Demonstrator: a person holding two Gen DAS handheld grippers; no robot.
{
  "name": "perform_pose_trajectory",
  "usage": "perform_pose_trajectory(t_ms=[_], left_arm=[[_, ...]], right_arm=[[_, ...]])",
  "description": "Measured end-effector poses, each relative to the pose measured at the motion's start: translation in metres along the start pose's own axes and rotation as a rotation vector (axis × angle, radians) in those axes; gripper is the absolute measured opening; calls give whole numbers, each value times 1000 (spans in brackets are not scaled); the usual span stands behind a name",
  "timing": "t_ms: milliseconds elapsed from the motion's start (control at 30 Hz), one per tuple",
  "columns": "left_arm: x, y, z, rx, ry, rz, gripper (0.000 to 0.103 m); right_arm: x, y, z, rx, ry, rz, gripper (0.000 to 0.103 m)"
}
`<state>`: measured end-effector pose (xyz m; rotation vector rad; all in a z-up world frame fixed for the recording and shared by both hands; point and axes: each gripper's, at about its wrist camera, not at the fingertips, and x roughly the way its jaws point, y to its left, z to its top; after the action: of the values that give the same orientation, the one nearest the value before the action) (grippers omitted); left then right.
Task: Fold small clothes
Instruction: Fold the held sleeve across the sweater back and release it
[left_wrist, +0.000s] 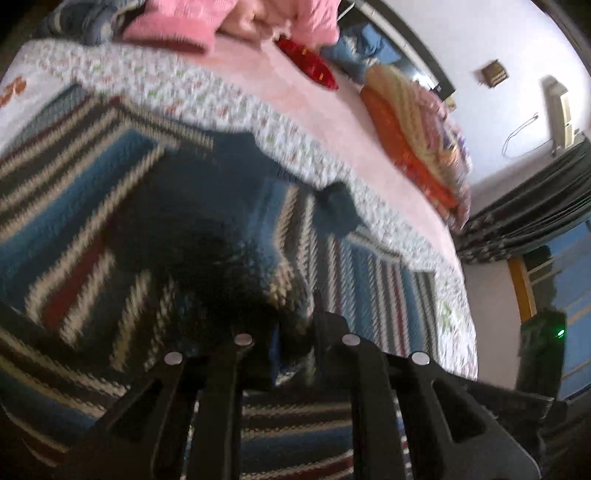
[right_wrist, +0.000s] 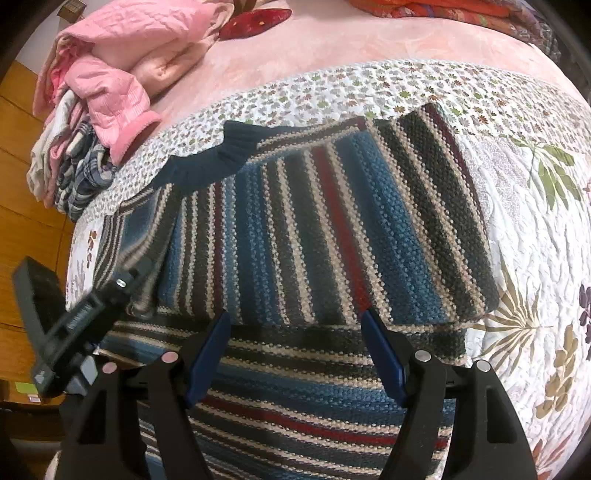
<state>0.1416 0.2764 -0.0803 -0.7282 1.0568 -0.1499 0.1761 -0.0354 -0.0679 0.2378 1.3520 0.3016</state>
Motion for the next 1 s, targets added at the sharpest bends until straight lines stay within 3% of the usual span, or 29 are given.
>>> perform_pose_trajectory(t_ms=[100,233,267,400,533,667,733,1000], left_arm=[[-4,3,-4,13,49,10,20],[-29,2,-9,51,184,16,39],[-37,3,-10,68,200,20,39],[-88,20,9,180,131,130,46],[-110,62,38,182,20,286,47],[-83,100,46,175,82,405,45],[-70,111,45,169,130,398,45],[-66,131,58,102,132,277,53]], right_arm=[[1,0,1,3,6,1,74],[-1,4,2,-3,1,17,73],[-2,7,2,-10,1,20,73],[-1,19,-1,-39,14,31,73],[1,34,-8,-58,40,65,74],[1,51,-9,-78,41,83,74],[-1,64,-7,-108,29,77,74],[16,119,4,-175,45,94,76]])
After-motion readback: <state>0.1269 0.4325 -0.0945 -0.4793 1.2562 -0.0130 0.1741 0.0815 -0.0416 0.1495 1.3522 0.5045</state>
